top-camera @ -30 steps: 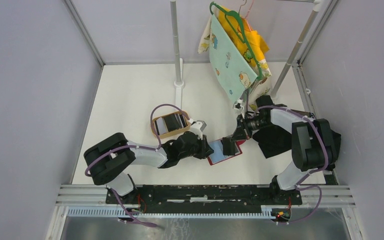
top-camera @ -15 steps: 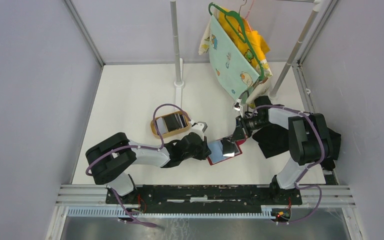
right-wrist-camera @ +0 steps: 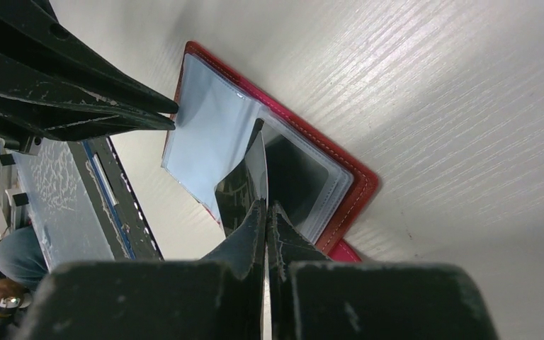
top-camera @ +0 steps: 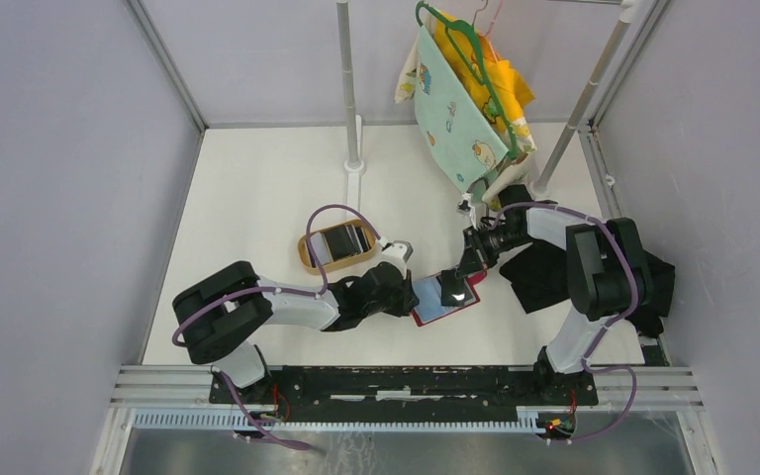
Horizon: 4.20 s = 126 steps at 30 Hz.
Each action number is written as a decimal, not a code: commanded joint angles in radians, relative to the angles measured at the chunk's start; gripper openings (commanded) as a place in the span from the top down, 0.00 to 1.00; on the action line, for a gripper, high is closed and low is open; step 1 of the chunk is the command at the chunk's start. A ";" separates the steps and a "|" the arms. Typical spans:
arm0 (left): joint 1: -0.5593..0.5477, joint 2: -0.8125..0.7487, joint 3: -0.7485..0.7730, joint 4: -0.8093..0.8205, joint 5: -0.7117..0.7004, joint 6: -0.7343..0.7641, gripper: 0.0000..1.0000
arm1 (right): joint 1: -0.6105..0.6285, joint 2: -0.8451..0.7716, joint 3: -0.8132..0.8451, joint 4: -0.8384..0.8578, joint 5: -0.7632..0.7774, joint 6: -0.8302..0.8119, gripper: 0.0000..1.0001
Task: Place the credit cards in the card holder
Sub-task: Insert the credit card into the card holder.
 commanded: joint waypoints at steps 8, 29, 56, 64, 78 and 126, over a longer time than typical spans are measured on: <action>-0.007 0.012 0.030 -0.019 -0.049 -0.014 0.80 | 0.066 0.005 0.062 -0.003 0.110 -0.025 1.00; -0.009 0.037 0.066 -0.050 -0.078 0.015 0.80 | 0.123 0.039 0.080 -0.046 0.208 -0.013 1.00; -0.007 0.053 0.072 -0.033 -0.062 0.044 0.80 | 0.125 0.078 0.073 -0.030 0.198 0.095 0.99; -0.007 0.045 0.076 -0.075 -0.115 0.011 0.84 | 0.125 0.059 0.059 -0.062 0.176 0.062 1.00; -0.008 0.053 0.092 -0.102 -0.121 0.003 0.85 | 0.125 0.017 0.028 -0.048 0.169 0.076 1.00; -0.024 -0.083 0.084 -0.082 -0.033 -0.001 0.65 | 0.140 0.053 -0.016 0.117 0.049 0.192 0.89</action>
